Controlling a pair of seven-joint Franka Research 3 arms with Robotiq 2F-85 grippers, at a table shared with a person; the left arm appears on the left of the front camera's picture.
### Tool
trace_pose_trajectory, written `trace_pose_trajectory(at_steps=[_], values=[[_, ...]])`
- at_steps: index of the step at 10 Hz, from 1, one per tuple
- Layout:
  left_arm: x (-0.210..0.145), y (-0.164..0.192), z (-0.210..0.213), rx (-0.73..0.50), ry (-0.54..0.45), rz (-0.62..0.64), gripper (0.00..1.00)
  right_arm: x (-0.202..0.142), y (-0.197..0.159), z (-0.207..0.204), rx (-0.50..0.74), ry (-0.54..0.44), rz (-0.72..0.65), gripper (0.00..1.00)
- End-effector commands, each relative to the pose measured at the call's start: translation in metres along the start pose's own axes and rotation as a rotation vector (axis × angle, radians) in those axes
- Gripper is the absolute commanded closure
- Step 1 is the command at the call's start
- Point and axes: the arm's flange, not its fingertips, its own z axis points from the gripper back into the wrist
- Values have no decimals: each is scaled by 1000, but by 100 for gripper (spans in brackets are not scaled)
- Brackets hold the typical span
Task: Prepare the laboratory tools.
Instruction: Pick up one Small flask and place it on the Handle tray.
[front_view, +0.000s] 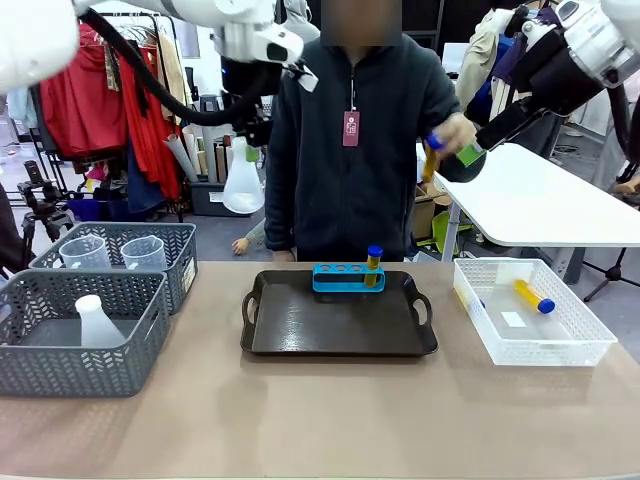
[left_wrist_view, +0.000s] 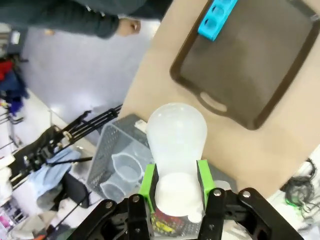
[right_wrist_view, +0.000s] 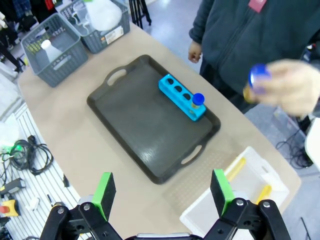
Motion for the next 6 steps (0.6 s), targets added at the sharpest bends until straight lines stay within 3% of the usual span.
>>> trace_pose_trajectory(at_steps=[1,3,4,6], values=[[30,7,1,23,-2,-56,100,-1,0,1,1,-2,-1,0],[42,-5,-3,14,-69,-46,100,-1,0,1,1,-2,-1,0],[24,-8,-20,-2,-10,-41,100,-1,0,1,1,-2,-1,0],[24,-8,-20,-2,-10,-41,100,-1,0,1,1,-2,-1,0]])
